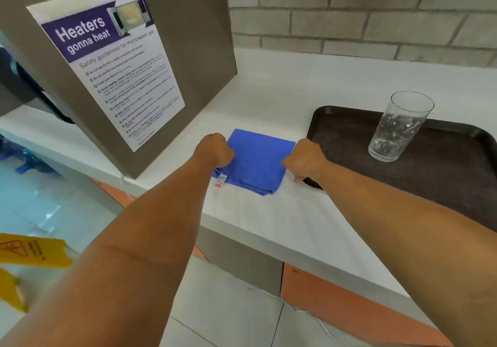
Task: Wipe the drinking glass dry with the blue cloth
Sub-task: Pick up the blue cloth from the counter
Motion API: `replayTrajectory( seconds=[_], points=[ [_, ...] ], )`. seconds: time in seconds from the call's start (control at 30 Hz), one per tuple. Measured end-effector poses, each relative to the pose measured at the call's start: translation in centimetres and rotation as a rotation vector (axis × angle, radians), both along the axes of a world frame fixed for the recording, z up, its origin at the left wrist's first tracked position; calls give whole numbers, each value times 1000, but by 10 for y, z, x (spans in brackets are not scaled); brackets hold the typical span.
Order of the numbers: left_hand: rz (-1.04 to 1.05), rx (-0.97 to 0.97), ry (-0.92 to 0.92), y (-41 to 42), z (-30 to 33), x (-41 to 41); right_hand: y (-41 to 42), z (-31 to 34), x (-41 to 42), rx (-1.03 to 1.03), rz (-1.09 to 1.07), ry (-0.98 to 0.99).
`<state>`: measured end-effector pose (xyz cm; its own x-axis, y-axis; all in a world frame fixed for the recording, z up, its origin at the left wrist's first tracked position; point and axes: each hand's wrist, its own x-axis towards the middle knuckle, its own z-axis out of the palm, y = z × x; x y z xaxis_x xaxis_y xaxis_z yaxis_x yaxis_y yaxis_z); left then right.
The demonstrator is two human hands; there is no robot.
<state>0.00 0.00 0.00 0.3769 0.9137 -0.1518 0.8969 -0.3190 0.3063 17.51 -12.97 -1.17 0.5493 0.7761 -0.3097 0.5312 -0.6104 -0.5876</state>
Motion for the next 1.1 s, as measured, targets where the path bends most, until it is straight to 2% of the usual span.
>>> replayTrajectory(
  seconds=[0.47,0.83,0.9,0.97,1.1],
  points=[
    [106,-133,-99,13,-22,3,9,-12,-8,-45,-23,-170],
    [115,-198,-153,13,-31,19,28,-18,-15,-32,22,-183],
    [150,-250,-275,15,-27,21,29,-17,-14,5,43,-186],
    [215,-372,-506,16,-17,22,30,-15,-11,106,2,-77],
    [251,-734,-1000,11,2,26,29,2,-1,413,-271,473]
  ],
)
